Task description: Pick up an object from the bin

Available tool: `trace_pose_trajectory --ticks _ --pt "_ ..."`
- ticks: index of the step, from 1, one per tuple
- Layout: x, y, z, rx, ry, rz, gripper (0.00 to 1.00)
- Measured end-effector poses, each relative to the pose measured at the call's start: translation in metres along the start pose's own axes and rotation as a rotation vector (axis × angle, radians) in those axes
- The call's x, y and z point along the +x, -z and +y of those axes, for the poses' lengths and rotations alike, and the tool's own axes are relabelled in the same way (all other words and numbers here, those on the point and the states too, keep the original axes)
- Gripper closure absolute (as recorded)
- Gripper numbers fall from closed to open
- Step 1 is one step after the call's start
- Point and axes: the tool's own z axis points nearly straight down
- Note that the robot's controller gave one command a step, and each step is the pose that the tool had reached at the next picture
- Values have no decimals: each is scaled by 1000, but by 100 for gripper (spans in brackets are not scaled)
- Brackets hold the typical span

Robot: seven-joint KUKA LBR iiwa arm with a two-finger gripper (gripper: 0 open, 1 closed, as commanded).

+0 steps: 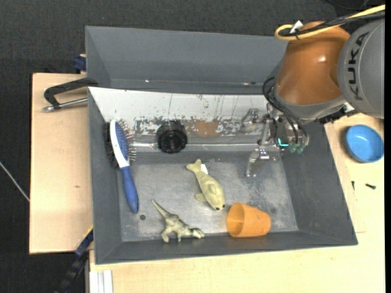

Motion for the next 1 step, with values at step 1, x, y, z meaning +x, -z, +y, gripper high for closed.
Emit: trace_pose_trajectory --ticks 1 --pt "-18 -10 31 0 171 -12 0"
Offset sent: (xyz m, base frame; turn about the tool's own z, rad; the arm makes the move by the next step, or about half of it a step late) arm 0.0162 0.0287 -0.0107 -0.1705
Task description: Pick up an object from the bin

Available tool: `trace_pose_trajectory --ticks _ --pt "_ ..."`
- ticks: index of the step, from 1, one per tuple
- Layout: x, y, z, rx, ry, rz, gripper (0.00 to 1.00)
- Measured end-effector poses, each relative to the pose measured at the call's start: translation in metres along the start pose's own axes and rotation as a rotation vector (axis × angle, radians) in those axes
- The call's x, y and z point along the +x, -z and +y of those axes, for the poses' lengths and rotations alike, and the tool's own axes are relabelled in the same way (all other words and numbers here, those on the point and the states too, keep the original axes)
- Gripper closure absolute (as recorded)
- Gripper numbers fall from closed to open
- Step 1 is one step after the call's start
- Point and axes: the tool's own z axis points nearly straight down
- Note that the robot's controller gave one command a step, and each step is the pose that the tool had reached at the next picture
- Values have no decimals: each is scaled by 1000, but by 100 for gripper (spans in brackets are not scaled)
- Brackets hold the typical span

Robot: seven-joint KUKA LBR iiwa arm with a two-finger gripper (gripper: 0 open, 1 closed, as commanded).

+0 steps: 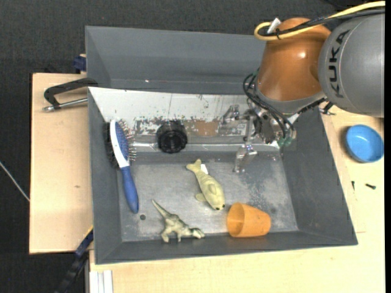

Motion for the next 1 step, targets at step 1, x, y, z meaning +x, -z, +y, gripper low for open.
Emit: trace_pose_trajectory --ticks 1 --pt "3 -96 30 2 623 -4 0"
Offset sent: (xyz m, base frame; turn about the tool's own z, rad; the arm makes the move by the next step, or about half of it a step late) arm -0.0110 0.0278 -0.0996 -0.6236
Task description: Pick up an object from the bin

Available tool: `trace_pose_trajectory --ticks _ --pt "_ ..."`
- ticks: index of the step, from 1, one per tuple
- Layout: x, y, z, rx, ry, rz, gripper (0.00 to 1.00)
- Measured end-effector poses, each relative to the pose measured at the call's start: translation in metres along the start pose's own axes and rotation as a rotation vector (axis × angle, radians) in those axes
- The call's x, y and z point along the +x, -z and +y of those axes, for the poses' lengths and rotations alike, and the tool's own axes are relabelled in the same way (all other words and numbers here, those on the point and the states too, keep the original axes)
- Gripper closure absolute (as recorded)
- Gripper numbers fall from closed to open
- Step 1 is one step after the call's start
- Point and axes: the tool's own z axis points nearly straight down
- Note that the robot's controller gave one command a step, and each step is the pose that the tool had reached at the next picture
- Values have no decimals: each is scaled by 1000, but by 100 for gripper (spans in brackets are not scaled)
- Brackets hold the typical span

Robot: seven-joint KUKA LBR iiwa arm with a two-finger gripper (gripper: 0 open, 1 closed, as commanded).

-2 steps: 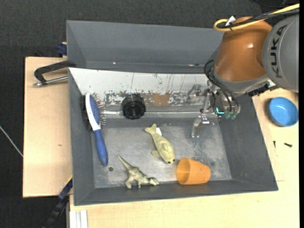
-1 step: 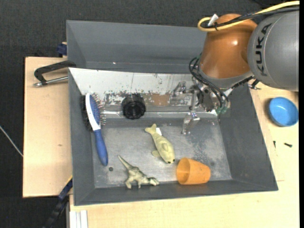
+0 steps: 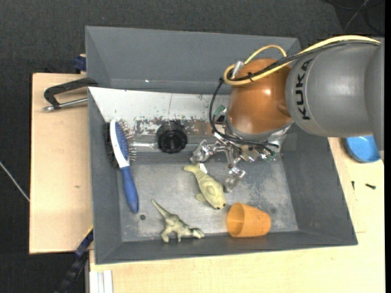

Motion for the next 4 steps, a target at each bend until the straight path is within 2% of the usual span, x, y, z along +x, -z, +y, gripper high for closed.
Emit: trace_pose_trajectory --ticks 1,2,3,4 --pt "-1 2 0 1 -2 -4 100" --pt "2 -1 0 -3 -1 4 0" --pt "0 0 0 -2 -2 -1 100" --pt "2 -1 0 -3 -1 5 0"
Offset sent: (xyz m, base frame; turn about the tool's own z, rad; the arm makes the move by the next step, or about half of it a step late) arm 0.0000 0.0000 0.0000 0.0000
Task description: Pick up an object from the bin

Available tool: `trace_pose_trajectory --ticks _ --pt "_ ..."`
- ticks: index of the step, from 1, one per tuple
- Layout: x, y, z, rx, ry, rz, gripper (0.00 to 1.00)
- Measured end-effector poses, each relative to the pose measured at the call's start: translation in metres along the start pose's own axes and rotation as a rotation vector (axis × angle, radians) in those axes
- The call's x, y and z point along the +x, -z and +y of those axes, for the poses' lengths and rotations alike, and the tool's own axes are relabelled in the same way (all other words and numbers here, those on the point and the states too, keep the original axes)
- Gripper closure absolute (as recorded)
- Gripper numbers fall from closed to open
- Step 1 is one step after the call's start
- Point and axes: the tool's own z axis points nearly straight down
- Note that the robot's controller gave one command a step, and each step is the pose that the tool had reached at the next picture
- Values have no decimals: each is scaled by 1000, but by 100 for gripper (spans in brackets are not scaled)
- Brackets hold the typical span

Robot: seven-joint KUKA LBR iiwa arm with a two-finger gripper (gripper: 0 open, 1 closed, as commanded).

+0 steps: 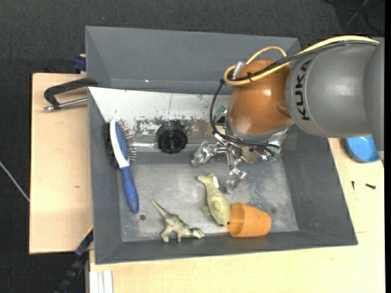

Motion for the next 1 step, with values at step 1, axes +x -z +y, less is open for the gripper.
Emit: trace_pose_trajectory --ticks 1 --pt "-2 1 0 1 0 -5 100"
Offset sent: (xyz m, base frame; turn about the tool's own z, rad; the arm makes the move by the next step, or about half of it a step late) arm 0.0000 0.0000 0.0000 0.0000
